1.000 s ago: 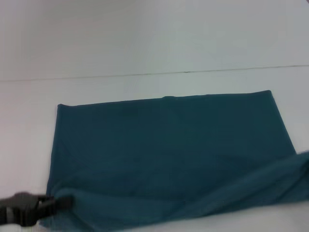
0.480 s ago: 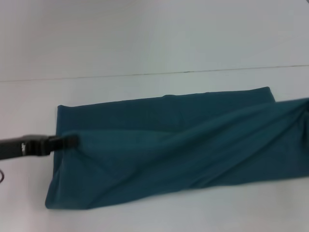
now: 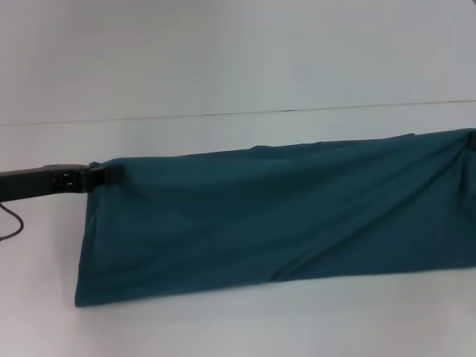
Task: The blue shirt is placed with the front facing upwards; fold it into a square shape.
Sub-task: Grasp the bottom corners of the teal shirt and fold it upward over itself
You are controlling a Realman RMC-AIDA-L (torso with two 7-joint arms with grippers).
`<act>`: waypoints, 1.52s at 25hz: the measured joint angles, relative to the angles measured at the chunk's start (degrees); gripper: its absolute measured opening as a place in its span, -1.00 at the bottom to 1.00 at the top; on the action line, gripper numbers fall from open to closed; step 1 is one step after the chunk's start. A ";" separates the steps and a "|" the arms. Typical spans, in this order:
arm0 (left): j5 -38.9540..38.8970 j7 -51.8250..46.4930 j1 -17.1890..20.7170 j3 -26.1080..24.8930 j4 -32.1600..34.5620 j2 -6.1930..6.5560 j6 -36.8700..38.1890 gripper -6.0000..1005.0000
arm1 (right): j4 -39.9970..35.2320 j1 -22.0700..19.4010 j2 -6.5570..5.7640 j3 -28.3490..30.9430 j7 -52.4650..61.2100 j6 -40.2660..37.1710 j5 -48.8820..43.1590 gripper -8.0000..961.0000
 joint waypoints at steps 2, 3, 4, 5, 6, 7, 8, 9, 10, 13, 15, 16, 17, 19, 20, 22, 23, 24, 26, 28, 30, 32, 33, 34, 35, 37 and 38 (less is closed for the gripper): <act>-0.01 -0.08 -0.15 0.40 0.00 0.01 -1.26 -0.94 | 0.43 0.13 0.00 -0.25 0.04 1.44 0.01 -0.89; -0.07 -0.08 -0.21 0.45 0.00 0.01 -2.08 -0.94 | 0.86 0.17 0.00 -0.40 0.04 2.35 0.03 -0.89; -0.12 -0.08 -0.22 0.45 0.00 0.02 -2.40 -0.94 | 1.36 0.21 -0.01 -0.51 0.02 3.08 0.06 -0.89; -0.26 -0.08 -0.24 0.46 0.00 0.02 -2.96 -0.94 | 1.82 0.26 -0.04 -0.58 -0.05 3.77 0.09 -0.89; -0.31 -0.08 -0.26 0.46 -0.03 0.02 -3.36 -0.94 | 2.13 0.31 -0.05 -0.59 -0.16 4.33 0.10 -0.89; -0.31 -0.08 -0.26 0.46 -0.03 0.02 -3.36 -0.94 | 2.33 0.35 -0.06 -0.60 -0.26 4.79 0.10 -0.89; -0.27 -0.04 -0.39 0.48 -0.35 -0.01 -4.13 -0.94 | 2.58 0.44 -0.07 -0.59 -0.35 5.33 0.10 -0.89; -0.18 0.08 -0.51 0.49 -0.74 -0.01 -4.69 -0.94 | 2.80 0.55 -0.07 -0.59 -0.39 5.81 0.10 -0.89; -0.14 0.15 -0.58 0.50 -1.00 -0.01 -4.98 -0.94 | 2.98 0.71 -0.08 -0.59 -0.43 6.17 0.10 -0.89; -0.12 0.30 -0.80 0.50 -1.47 0.00 -6.02 -0.94 | 3.19 1.21 -0.09 -0.59 -0.46 6.75 0.10 -0.89; -0.10 0.36 -0.99 0.71 -1.54 -0.03 -6.95 -0.94 | 3.20 1.64 -0.10 -0.65 -0.47 7.22 0.10 -0.89; -0.10 0.36 -0.99 0.71 -1.54 -0.03 -6.95 -0.94 | 3.21 1.88 -0.09 -0.75 -0.47 7.69 0.10 -0.89; -0.25 0.42 -1.15 1.39 -1.57 -0.12 -8.16 -0.94 | 3.21 2.08 -0.05 -0.90 -0.44 8.16 0.10 -0.89; -0.38 0.42 -1.37 1.69 -1.60 -0.23 -9.13 -0.94 | 3.44 2.51 -0.01 -1.60 -0.33 9.68 0.10 -0.89; -0.40 0.42 -1.54 1.76 -1.64 -0.30 -9.77 -0.94 | 3.72 2.73 -0.01 -2.05 -0.30 10.57 0.10 -0.89; -0.38 0.43 -2.03 1.84 -2.14 -0.46 -11.46 -0.94 | 4.65 3.22 -0.08 -2.73 -0.33 12.49 0.09 -0.89; -0.30 0.44 -2.32 1.85 -2.63 -0.52 -12.31 -0.94 | 5.00 3.42 -0.11 -2.90 -0.35 13.20 0.09 -0.89; -0.23 0.47 -2.62 1.86 -3.10 -0.53 -13.06 -0.94 | 5.27 3.71 -0.12 -3.02 -0.39 14.03 0.09 -0.89; -0.07 0.61 -3.27 2.07 -3.94 -0.53 -14.76 -0.94 | 5.42 4.18 -0.12 -3.10 -0.42 15.45 0.08 -0.89; -0.09 0.74 -3.67 2.47 -4.37 -0.53 -16.19 -0.94 | 5.49 4.62 -0.04 -3.25 -0.43 16.74 0.07 -0.89; -0.09 0.71 -4.02 2.83 -4.58 -0.53 -17.53 -0.94 | 5.71 5.18 0.02 -3.49 -0.42 18.01 0.07 -0.89; -0.16 0.71 -4.37 3.02 -5.03 -0.52 -18.92 -0.94 | 6.14 5.78 0.03 -3.75 -0.42 19.34 0.07 -0.89; -0.24 0.72 -4.58 3.12 -5.45 -0.52 -19.62 -0.94 | 6.43 6.08 0.03 -3.93 -0.43 19.98 0.07 -0.89; -0.25 0.76 -4.78 3.23 -5.86 -0.51 -20.31 -0.94 | 7.27 6.69 0.05 -4.57 -0.47 21.72 0.07 -0.89; -0.25 0.83 -4.96 3.30 -6.16 -0.51 -20.82 -0.94 | 7.67 6.93 0.09 -4.97 -0.49 22.45 0.07 -0.89; -0.11 1.12 -5.27 3.42 -6.65 -0.53 -21.72 -0.94 | 8.32 7.51 0.17 -6.08 -0.54 24.22 0.07 -0.89; -0.07 1.29 -5.40 3.61 -6.87 -0.57 -22.22 -0.94 | 8.32 7.51 0.17 -6.08 -0.54 24.22 0.07 -0.89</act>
